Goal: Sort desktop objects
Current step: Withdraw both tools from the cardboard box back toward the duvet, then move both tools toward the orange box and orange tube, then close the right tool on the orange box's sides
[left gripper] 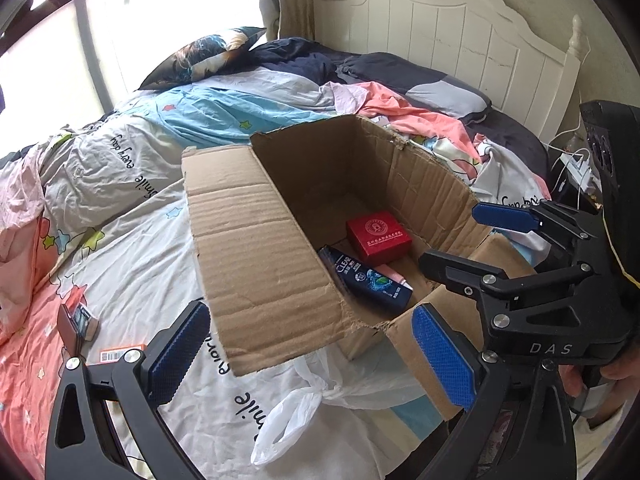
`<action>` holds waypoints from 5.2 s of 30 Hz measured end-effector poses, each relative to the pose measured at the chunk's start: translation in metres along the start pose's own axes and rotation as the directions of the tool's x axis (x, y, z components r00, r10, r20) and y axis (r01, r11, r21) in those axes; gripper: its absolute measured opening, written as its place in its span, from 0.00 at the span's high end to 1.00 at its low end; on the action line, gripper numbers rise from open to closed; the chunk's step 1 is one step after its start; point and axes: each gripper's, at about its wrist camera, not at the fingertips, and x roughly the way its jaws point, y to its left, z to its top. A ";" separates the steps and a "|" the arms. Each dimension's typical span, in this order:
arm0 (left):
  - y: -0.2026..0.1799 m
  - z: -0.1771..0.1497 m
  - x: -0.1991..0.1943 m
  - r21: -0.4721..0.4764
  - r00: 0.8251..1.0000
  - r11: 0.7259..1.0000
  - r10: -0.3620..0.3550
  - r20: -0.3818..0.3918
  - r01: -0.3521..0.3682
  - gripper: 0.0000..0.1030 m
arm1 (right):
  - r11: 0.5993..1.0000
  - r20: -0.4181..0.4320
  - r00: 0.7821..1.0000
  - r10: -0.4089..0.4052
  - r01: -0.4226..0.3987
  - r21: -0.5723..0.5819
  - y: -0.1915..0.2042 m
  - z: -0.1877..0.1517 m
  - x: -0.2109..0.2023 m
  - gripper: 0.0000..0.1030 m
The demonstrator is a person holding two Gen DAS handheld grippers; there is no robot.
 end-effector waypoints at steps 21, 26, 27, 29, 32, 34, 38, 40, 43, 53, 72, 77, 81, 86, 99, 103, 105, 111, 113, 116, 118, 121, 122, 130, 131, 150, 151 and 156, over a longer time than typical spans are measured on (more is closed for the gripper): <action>0.075 -0.057 -0.032 -0.107 0.999 0.994 0.032 -0.003 -0.032 0.00 | 0.993 -0.016 1.000 0.025 -0.027 -0.112 0.082 0.000 0.002 0.23; 0.093 -0.071 -0.035 -0.128 0.999 0.990 0.052 -0.013 -0.053 0.00 | 0.991 -0.026 0.999 0.042 -0.045 -0.129 0.099 0.000 0.008 0.23; 0.097 -0.074 -0.036 -0.134 0.998 0.989 0.058 -0.016 -0.059 0.00 | 0.990 -0.027 0.999 0.045 -0.048 -0.134 0.103 0.000 0.009 0.23; 0.106 -0.079 -0.038 -0.149 0.998 0.986 0.065 -0.018 -0.067 0.00 | 0.988 -0.031 0.998 0.050 -0.054 -0.145 0.110 0.000 0.011 0.23; 0.120 -0.086 -0.040 -0.179 0.998 0.982 0.065 -0.021 -0.067 0.00 | 0.985 -0.034 0.998 0.060 -0.064 -0.162 0.122 0.000 0.014 0.23; 0.128 -0.091 -0.043 -0.195 0.997 0.978 0.069 -0.020 -0.071 0.00 | 0.983 -0.038 0.997 0.065 -0.070 -0.171 0.129 0.000 0.016 0.23; 0.142 -0.100 -0.046 -0.220 0.997 0.972 0.075 -0.022 -0.078 0.00 | 0.979 -0.046 0.996 0.074 -0.082 -0.188 0.144 -0.001 0.021 0.23; 0.149 -0.105 -0.047 -0.229 0.996 0.969 0.085 -0.027 -0.089 0.00 | 0.977 -0.051 0.996 0.079 -0.088 -0.196 0.151 -0.002 0.024 0.23; 0.160 -0.113 -0.048 -0.244 0.994 0.964 0.099 -0.039 -0.105 0.00 | 0.973 -0.056 0.995 0.086 -0.096 -0.208 0.161 -0.002 0.028 0.23; 0.209 -0.144 -0.054 -0.324 0.986 0.932 0.145 -0.077 -0.162 0.00 | 0.960 -0.087 0.989 0.120 -0.137 -0.244 0.195 0.000 0.051 0.23; 0.278 -0.182 -0.041 -0.404 0.966 0.878 0.214 -0.147 -0.256 0.00 | 0.932 -0.161 0.973 0.166 -0.209 -0.298 0.254 0.006 0.103 0.23; 0.288 -0.183 -0.031 -0.392 0.959 0.876 0.237 -0.157 -0.281 0.00 | 0.927 -0.179 0.970 0.166 -0.215 -0.306 0.262 0.010 0.117 0.23; 0.292 -0.182 -0.021 -0.374 0.954 0.879 0.248 -0.169 -0.295 0.00 | 0.925 -0.194 0.967 0.166 -0.221 -0.310 0.267 0.012 0.129 0.23; 0.297 -0.180 -0.009 -0.339 0.939 0.878 0.288 -0.189 -0.338 0.00 | 0.920 -0.220 0.962 0.164 -0.229 -0.317 0.273 0.012 0.144 0.23; 0.312 -0.179 0.025 -0.340 0.943 0.886 0.254 -0.216 -0.316 0.00 | 0.916 -0.285 0.947 0.150 -0.241 -0.321 0.273 0.009 0.178 0.23; 0.318 -0.181 0.032 -0.352 0.944 0.884 0.237 -0.228 -0.307 0.00 | 0.903 -0.307 0.938 0.159 -0.264 -0.339 0.278 0.006 0.184 0.23; 0.320 -0.181 0.035 -0.353 0.945 0.885 0.230 -0.234 -0.303 0.00 | 0.896 -0.316 0.934 0.167 -0.277 -0.347 0.280 0.005 0.186 0.23; 0.322 -0.183 0.042 -0.342 0.945 0.892 0.221 -0.240 -0.295 0.00 | 0.874 -0.359 0.917 0.174 -0.312 -0.373 0.288 0.001 0.196 0.23; 0.323 -0.184 0.044 -0.345 0.946 0.893 0.212 -0.245 -0.289 0.00 | 0.870 -0.373 0.912 0.169 -0.316 -0.378 0.289 0.000 0.201 0.23; 0.326 -0.185 0.048 -0.349 0.946 0.893 0.200 -0.254 -0.283 0.00 | 0.864 -0.387 0.908 0.161 -0.320 -0.390 0.291 -0.001 0.208 0.19; 0.327 -0.185 0.050 -0.349 0.945 0.893 0.201 -0.258 -0.285 0.00 | 0.865 -0.385 0.909 0.157 -0.315 -0.391 0.291 0.000 0.211 0.19; 0.328 -0.185 0.052 -0.346 0.945 0.894 0.198 -0.260 -0.283 0.00 | 0.869 -0.388 0.907 0.161 -0.317 -0.381 0.289 0.002 0.215 0.19; 0.328 -0.185 0.053 -0.345 0.945 0.895 0.197 -0.261 -0.282 0.00 | 0.868 -0.391 0.907 0.159 -0.317 -0.382 0.289 0.003 0.216 0.18; 0.329 -0.185 0.060 -0.335 0.945 0.901 0.189 -0.267 -0.275 0.00 | 0.828 -0.393 0.911 0.122 -0.311 -0.466 0.298 -0.001 0.223 0.18; 0.329 -0.185 0.061 -0.333 0.945 0.902 0.190 -0.268 -0.275 0.00 | 0.822 -0.396 0.910 0.121 -0.315 -0.474 0.299 -0.002 0.224 0.18; 0.329 -0.187 0.070 -0.320 0.945 0.909 0.181 -0.272 -0.266 0.00 | 0.724 -0.411 0.900 0.143 -0.379 -0.577 0.298 -0.013 0.230 0.18; 0.329 -0.187 0.070 -0.318 0.945 0.910 0.182 -0.273 -0.267 0.00 | 0.720 -0.411 0.899 0.147 -0.383 -0.579 0.297 -0.013 0.230 0.18; 0.328 -0.186 0.071 -0.314 0.946 0.912 0.183 -0.268 -0.265 0.00 | 0.704 -0.409 0.902 0.141 -0.382 -0.599 0.295 -0.014 0.232 0.18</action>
